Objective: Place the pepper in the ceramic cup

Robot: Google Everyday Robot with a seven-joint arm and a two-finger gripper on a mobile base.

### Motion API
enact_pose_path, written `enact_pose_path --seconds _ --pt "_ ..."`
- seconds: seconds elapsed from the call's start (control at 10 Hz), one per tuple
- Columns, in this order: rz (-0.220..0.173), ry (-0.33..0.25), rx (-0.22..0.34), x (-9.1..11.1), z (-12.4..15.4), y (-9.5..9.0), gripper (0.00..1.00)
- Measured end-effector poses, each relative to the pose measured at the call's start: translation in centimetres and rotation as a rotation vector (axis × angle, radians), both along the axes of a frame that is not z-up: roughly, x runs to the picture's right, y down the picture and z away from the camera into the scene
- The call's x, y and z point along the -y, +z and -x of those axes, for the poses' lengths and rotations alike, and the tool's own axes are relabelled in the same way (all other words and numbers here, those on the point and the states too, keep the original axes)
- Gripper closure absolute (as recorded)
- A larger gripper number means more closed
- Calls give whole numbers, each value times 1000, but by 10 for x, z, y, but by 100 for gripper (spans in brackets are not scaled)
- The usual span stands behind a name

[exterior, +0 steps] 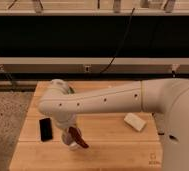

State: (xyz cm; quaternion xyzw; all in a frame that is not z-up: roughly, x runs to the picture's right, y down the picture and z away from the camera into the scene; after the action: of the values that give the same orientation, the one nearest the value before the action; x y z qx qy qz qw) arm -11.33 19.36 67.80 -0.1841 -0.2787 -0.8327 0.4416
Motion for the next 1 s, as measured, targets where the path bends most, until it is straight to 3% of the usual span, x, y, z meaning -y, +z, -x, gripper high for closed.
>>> enact_pose_path --seconds 0.3,1.0 --pt "-8 -13 36 8 14 -2 98" --pt "-20 -3 81 17 22 2 32"
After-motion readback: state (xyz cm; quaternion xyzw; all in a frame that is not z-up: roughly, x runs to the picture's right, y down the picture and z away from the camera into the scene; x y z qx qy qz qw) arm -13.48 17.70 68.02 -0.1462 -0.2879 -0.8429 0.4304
